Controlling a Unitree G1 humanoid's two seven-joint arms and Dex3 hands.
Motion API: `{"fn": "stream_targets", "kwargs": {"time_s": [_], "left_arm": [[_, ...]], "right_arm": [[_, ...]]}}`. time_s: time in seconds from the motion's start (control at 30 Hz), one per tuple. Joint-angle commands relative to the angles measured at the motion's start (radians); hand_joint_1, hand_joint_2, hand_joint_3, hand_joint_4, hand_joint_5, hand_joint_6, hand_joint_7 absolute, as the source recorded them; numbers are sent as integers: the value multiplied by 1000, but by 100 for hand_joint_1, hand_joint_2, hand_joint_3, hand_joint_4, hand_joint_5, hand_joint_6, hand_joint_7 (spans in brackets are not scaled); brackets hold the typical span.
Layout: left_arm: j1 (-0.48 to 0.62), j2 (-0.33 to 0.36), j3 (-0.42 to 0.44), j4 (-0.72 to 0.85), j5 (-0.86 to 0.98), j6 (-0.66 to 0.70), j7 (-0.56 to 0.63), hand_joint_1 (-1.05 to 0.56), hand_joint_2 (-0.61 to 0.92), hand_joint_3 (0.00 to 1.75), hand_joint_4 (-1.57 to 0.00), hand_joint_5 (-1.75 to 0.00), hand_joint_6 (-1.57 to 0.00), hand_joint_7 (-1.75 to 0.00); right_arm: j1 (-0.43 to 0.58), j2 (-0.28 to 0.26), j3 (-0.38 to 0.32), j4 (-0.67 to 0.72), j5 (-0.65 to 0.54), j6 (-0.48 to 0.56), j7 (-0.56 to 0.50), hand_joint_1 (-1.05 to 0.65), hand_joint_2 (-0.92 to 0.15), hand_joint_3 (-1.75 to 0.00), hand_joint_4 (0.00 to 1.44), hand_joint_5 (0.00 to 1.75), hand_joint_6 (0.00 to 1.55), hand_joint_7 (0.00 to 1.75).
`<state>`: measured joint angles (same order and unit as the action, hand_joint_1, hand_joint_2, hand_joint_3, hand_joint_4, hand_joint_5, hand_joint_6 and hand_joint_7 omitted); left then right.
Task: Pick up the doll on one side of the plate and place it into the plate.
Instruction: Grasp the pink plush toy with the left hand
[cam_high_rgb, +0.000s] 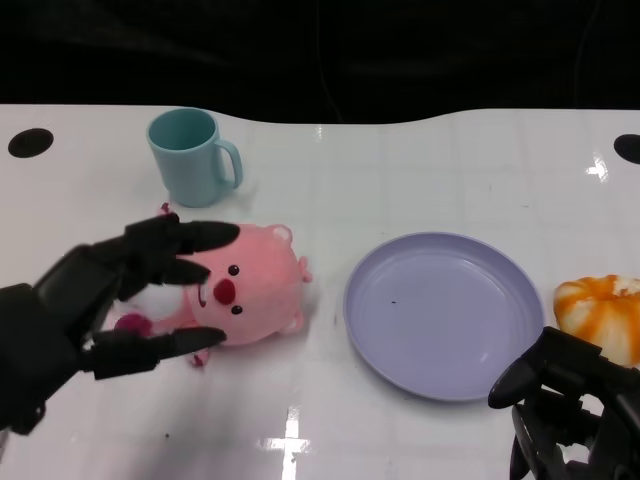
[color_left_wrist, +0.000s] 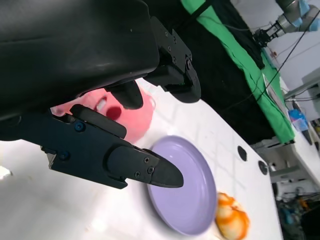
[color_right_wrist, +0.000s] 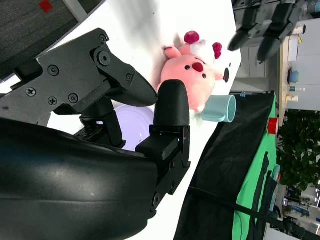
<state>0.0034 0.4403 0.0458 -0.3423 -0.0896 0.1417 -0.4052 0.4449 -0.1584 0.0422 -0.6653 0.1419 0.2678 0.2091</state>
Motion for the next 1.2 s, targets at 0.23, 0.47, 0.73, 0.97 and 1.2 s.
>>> {"fn": "stream_targets", "kwargs": {"time_s": [0.23, 0.47, 0.73, 0.97, 1.2], "left_arm": [[-101, 126, -42, 60, 255, -71, 1, -61, 89, 1, 0, -58, -19, -12], [-139, 167, -94, 89, 493, -109, 61, -67, 87, 0, 0, -50, -19, -7], [-202, 178, -170, 112, 732, -61, 53, -74, 89, 0, 0, -36, -20, -3], [-283, 170, -252, 209, 835, -36, 33, -74, 89, 0, 0, -32, -21, -2], [-324, 159, -292, 268, 871, -22, 30, -74, 90, 1, 0, -29, -20, -1]], "right_arm": [[6, -14, 1, -2, -12, -13, 1, -22, -58, -110, 66, 175, 53, 143], [11, -15, 3, -5, -25, -26, 7, -22, -58, -110, 66, 175, 54, 142], [10, -15, -1, -12, -25, -18, 10, -23, -58, -110, 66, 175, 54, 142], [13, -14, -5, -12, -18, -15, 15, -22, -59, -108, 65, 175, 54, 142], [16, -14, -5, -15, -24, -12, 13, -23, -60, -107, 65, 175, 54, 141]]}}
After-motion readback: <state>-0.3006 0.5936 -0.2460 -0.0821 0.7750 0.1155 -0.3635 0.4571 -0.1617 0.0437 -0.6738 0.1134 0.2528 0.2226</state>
